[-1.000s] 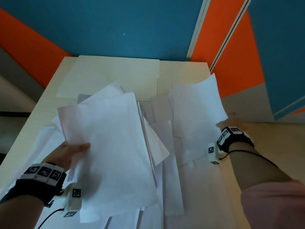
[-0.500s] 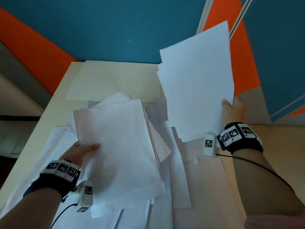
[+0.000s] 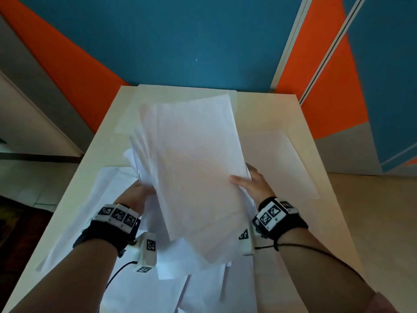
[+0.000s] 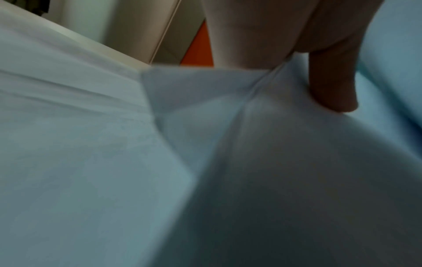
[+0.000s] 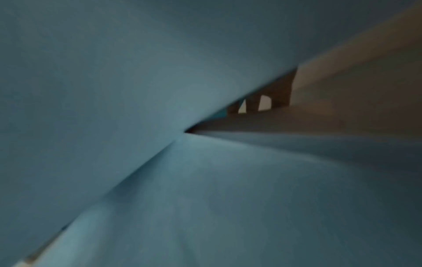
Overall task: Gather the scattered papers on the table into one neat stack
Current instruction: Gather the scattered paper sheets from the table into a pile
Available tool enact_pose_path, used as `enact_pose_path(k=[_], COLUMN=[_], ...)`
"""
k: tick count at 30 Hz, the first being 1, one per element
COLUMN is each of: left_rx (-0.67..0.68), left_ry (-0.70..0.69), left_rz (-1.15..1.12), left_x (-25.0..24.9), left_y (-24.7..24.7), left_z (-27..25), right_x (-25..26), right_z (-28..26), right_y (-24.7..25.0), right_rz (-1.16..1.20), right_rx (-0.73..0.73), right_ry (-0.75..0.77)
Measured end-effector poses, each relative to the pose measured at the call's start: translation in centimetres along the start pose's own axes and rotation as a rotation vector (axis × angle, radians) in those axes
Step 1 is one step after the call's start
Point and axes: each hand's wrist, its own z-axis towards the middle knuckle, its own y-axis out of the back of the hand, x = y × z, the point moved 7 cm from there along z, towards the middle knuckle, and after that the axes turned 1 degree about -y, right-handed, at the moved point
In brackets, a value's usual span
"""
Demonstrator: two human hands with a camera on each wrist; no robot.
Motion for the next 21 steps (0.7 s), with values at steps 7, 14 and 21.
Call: enact_pose_path(k=[7,14,21], left_rx=[0.07,0.101,0.18], left_ry=[-0.036,0.01,-0.022], left_rz=[-0.055,-0.184,-0.245], left_x=[-0.8,-1.0,-3.6], left_y=[-0.2,-0.1,-2.3], left_z=[-1.7,-2.6,-4.4], right_x=[-0.2,-0.6,-0.1], right_z=[-0.4,-1.8,-2.1], right_y=[-1.9,-2.5,-2.2], right_rz=[-0.097,-0.11,-0.133], right_rx=[0.184,0.183,0.068], right_ry=[-0.103,-0.145,-0.068])
